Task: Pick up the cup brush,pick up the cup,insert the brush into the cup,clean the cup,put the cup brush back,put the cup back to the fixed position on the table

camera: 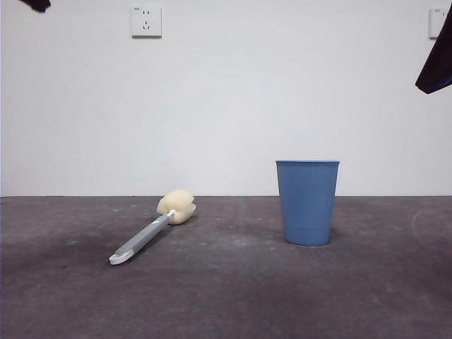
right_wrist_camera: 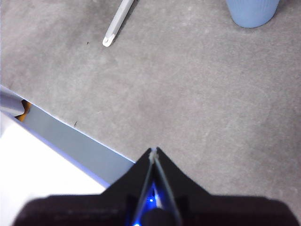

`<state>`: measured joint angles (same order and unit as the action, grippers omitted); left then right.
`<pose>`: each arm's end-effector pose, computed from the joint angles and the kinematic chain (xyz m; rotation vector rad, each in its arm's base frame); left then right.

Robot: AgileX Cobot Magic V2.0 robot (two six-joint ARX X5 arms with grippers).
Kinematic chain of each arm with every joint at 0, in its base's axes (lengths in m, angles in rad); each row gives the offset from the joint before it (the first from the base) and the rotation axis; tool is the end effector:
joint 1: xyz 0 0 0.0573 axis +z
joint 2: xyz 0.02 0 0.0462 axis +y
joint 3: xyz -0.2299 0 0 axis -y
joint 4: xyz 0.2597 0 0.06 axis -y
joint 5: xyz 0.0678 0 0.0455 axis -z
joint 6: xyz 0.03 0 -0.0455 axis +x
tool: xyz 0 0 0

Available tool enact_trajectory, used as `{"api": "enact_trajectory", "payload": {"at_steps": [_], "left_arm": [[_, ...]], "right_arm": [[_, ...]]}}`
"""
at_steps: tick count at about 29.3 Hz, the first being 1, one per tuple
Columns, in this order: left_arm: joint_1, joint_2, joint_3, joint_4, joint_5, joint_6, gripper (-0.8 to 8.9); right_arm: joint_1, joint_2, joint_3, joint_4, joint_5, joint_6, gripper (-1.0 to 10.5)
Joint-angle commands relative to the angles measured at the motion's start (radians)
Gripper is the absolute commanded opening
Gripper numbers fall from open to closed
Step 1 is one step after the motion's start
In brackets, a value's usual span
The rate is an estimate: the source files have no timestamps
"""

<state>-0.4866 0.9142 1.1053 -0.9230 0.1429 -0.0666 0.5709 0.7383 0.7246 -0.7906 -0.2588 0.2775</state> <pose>0.1710 -0.0953 0.3287 0.0656 0.7519 -0.5757 0.1453 0.1024 0.2449 0.1188 0.9171 0.6629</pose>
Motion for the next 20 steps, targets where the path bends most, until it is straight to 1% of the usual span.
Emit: {"api": "enact_trajectory", "payload": {"at_steps": [1, 3, 4, 5, 7, 9, 12, 16, 20], "left_arm": [[0.107, -0.097, -0.068, 0.250, 0.059, 0.108, -0.04], [0.222, -0.215, -0.217, 0.529, 0.172, 0.116, -0.04], [0.271, -0.275, -0.298, 0.636, 0.196, 0.115, -0.04], [0.320, -0.346, -0.396, 0.737, 0.198, 0.116, -0.04], [0.393, -0.468, -0.554, 0.833, 0.166, 0.116, -0.04], [0.438, -0.554, -0.668, 0.863, 0.129, 0.114, -0.04], [0.473, -0.637, -0.774, 0.871, 0.092, 0.111, -0.04], [0.509, -0.733, -0.889, 0.871, 0.081, 0.092, -0.04], [0.522, -0.790, -0.967, 0.870, 0.066, 0.085, -0.04]], "right_arm": [[0.001, 0.000, 0.003, 0.003, 0.003, 0.009, 0.0], [0.001, 0.000, 0.003, 0.003, 0.003, 0.009, 0.0], [0.001, 0.000, 0.003, 0.003, 0.003, 0.009, 0.0], [0.001, 0.000, 0.003, 0.003, 0.003, 0.009, 0.0], [0.001, 0.000, 0.003, 0.003, 0.003, 0.009, 0.0], [0.001, 0.000, 0.003, 0.003, 0.003, 0.009, 0.0], [0.001, 0.000, 0.003, 0.003, 0.003, 0.009, 0.0], [0.001, 0.000, 0.003, 0.003, 0.003, 0.009, 0.0], [0.001, 0.000, 0.003, 0.003, 0.003, 0.009, 0.0]]}}
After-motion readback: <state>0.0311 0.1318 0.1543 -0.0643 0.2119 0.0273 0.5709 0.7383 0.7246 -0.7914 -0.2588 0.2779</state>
